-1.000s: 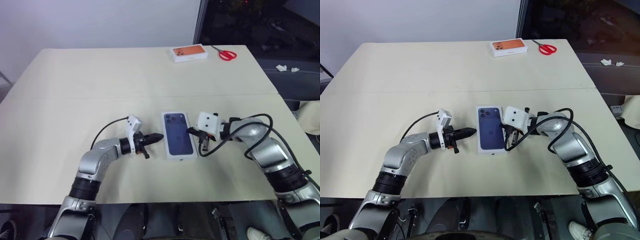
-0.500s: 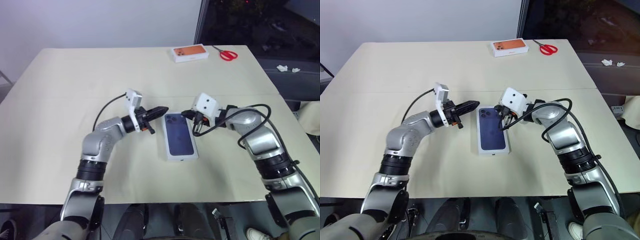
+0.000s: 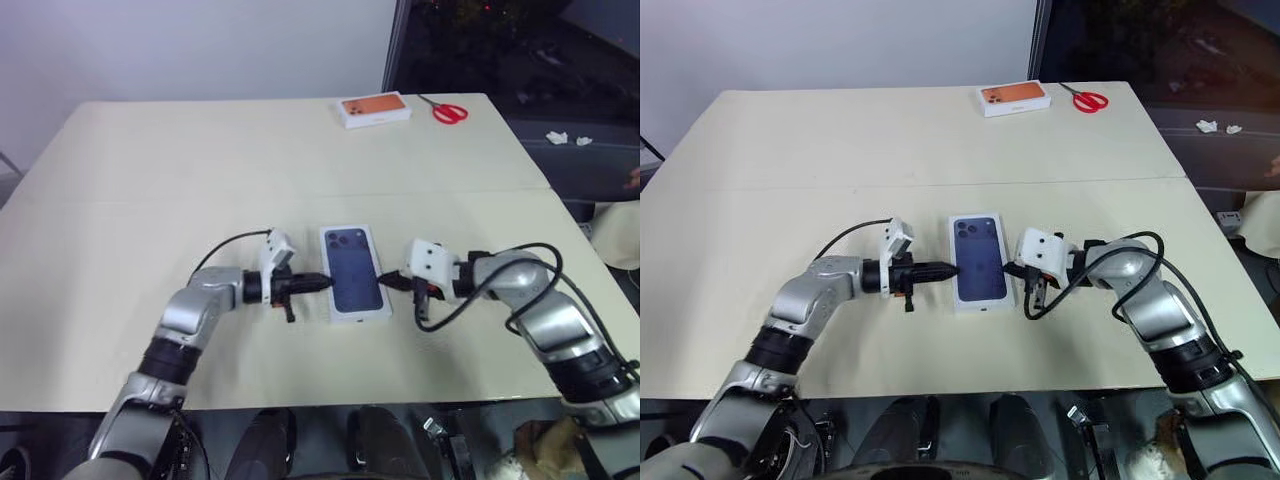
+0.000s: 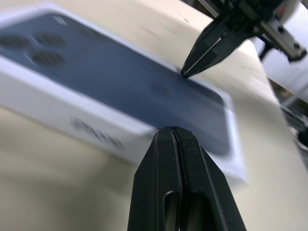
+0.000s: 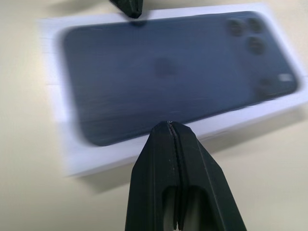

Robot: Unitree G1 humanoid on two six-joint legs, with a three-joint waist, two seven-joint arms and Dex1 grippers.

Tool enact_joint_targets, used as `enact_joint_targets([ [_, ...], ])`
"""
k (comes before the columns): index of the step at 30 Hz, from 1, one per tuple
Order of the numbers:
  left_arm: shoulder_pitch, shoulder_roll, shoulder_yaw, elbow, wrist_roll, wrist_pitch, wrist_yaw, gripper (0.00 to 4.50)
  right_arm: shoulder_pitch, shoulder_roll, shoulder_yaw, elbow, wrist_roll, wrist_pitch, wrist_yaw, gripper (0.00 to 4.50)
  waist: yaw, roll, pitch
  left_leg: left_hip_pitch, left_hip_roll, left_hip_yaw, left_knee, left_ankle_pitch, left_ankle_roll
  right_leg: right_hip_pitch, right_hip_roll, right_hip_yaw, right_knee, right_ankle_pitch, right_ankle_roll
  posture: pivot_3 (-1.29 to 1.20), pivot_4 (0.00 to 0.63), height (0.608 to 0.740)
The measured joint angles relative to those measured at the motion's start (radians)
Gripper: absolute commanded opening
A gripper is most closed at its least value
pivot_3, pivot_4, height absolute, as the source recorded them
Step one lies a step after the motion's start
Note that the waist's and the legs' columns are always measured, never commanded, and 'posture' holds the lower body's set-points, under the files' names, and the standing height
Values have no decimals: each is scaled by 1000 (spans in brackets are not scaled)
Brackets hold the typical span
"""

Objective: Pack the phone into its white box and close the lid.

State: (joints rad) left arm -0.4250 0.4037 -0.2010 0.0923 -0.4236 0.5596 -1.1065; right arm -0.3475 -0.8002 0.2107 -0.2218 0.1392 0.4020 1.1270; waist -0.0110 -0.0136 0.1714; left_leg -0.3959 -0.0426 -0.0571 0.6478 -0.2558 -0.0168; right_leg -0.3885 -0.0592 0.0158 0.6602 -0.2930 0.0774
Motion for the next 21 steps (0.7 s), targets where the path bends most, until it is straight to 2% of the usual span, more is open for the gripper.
enact_joint_targets([
  [4,49,25,0,-57,-25,32,-20,0,29,-39,-1,-48,68,49,72,33,1,-1,0,-1,0,0,0,-1,1,0,-1,0,-2,0,0,0,150,740],
  [5,50,26,6,-57,-29,47,-10,258,21,-28,-2,-42,81,68,68,9,0,0,0,-1,0,0,0,-1,1,0,-1,0,-2,0,0,0,150,740],
  [6,49,25,27,-55,-40,63,7,537,0,7,-12,-20,106,101,53,260,-4,-1,1,-1,0,0,0,-1,1,-1,-1,0,-1,0,0,0,150,740],
  [8,36,28,69,-55,-49,67,35,1280,-47,64,-47,20,152,144,19,816,-5,-1,1,-3,1,0,0,0,1,-4,0,0,1,0,0,0,150,740],
  [14,11,134,227,-45,-76,39,56,4351,-150,103,-156,84,232,153,-18,3842,0,-1,1,-12,0,0,2,0,0,-13,-1,-1,1,0,0,0,150,740],
  [15,11,165,266,-35,-90,40,48,4500,-152,106,-170,101,243,153,-19,4311,0,-1,1,-13,0,0,2,0,0,-13,-1,0,1,0,0,0,150,740],
  [16,11,193,306,-32,-107,41,41,4500,-152,106,-181,119,253,153,-17,4417,0,-1,1,-13,0,0,2,0,0,-13,-1,0,1,0,0,0,150,740],
  [21,85,316,396,-58,-143,50,8,4500,-147,57,-189,167,255,81,38,4417,-1,0,2,-13,-1,0,1,0,0,-14,-2,0,1,0,0,0,150,740],
])
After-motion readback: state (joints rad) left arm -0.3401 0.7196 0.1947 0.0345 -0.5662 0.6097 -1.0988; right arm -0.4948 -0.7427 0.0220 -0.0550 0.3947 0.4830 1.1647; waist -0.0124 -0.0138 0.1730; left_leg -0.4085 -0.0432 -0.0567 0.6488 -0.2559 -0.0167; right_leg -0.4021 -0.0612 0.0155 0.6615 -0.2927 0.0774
